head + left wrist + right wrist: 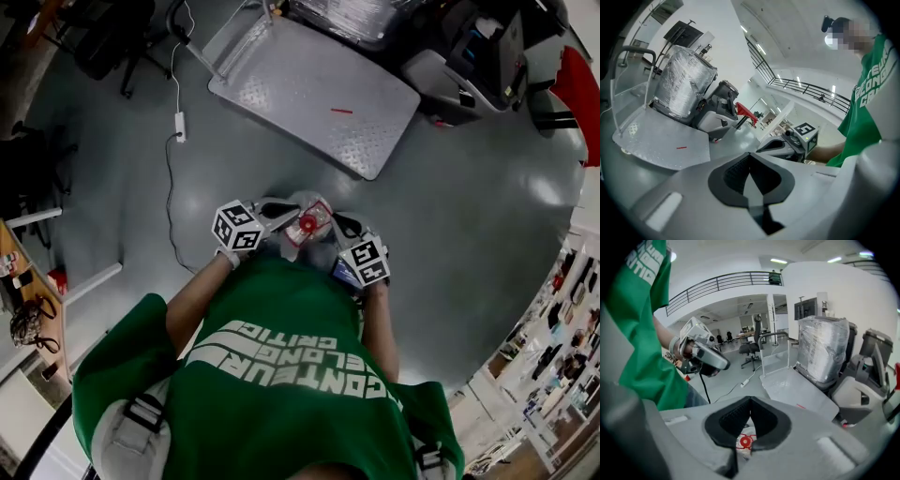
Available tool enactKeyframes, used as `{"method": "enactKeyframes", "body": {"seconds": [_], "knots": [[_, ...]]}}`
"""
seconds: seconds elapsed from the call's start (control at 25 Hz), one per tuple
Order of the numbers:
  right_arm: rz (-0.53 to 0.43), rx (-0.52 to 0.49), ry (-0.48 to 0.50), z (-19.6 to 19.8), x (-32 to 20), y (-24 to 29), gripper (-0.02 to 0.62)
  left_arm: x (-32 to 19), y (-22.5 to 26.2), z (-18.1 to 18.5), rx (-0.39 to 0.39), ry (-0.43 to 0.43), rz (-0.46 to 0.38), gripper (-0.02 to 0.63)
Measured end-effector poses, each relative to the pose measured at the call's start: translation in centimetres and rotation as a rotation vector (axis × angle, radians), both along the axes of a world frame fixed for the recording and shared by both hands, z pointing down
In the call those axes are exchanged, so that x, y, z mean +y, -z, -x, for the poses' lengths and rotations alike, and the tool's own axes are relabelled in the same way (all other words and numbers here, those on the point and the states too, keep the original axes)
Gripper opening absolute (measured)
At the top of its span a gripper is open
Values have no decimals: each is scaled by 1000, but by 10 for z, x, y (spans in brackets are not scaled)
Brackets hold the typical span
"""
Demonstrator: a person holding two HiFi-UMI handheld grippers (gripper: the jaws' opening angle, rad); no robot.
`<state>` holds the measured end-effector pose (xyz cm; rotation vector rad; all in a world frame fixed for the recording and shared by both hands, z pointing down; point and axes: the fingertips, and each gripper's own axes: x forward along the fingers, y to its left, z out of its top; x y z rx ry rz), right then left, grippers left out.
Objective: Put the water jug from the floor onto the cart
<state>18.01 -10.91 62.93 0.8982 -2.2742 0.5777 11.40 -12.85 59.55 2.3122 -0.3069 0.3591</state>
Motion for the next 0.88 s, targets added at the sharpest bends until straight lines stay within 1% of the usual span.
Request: {"method": "enactKeyframes", "body": {"seconds": [0.16,0.32,0.44,0.56,0.68,0.76,0.88], "knots": [[81,-89,-118,-31,5,-28,-8,22,-20,-8,-42,-30,49,11],[123,-114,-169,-54,2,-52,-8,34,-45,-16,-68,-48,93,9],[132,-112,-183,-62,-3,-68,-8,38,-63,-18,-74,-68,123,9],[132,-114,-187,-62,-15,-80,-8,36,-83,-16,-88,-85,142,9],[136,-110,-208,-72,-13,-88,-8,45,-98,-16,-87,-78,190,9],[129,-110,-252,-88,-14,-87,-8,48,-104,-15,-78,-69,218,8],[118,-158,-367,-120,-23,-82,-8,51,-115,-8,-81,-45,247,6]]}}
